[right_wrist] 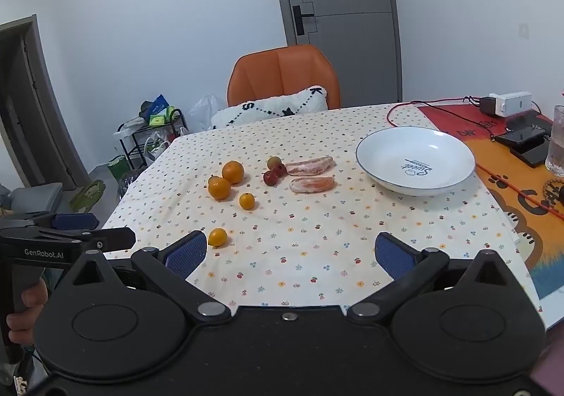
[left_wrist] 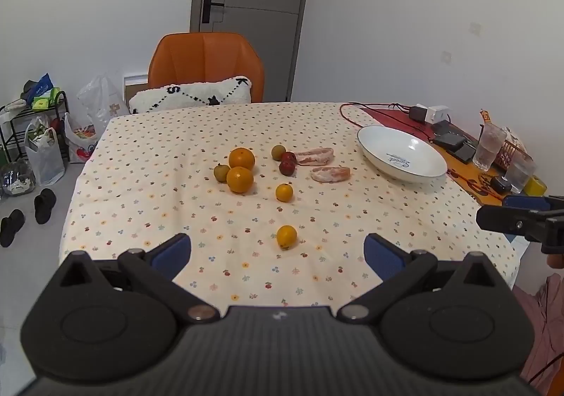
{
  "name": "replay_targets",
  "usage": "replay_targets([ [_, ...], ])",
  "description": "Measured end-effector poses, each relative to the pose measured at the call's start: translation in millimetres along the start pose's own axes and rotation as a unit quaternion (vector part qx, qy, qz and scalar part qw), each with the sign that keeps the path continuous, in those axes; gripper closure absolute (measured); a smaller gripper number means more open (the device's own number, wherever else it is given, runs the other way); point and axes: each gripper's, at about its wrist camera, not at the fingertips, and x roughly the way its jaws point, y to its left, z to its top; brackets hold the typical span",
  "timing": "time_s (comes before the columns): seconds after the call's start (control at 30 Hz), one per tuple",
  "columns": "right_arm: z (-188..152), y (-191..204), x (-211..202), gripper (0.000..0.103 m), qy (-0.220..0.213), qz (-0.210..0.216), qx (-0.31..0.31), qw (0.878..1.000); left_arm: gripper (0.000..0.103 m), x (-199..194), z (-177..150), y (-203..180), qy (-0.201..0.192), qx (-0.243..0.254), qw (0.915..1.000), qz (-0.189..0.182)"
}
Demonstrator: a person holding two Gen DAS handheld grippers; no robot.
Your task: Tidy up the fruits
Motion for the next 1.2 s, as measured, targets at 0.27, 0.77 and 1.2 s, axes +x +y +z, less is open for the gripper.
replay_targets([
  [0.27, 0.9, 0.2, -0.3, 0.000, -0.002, -0.003, -0.004, 1.000, 0.000, -1.2, 1.4, -2.8, -0.004, 0.003, 1.0000, 0.001],
  [0.77, 1.5, 2.0, 0.4, 0.000, -0.004, -0.008, -0.007, 1.000, 0.000, -2.7, 1.4, -2.0, -0.005, 0.002, 1.0000, 0.000],
  [1.2, -0.2, 2.1, 2.3, 0.000, -0.003, -0.008, -0.007, 1.000, 0.000, -6.3, 7.6, 6.2, -0.011, -0.002, 0.9999, -0.006],
])
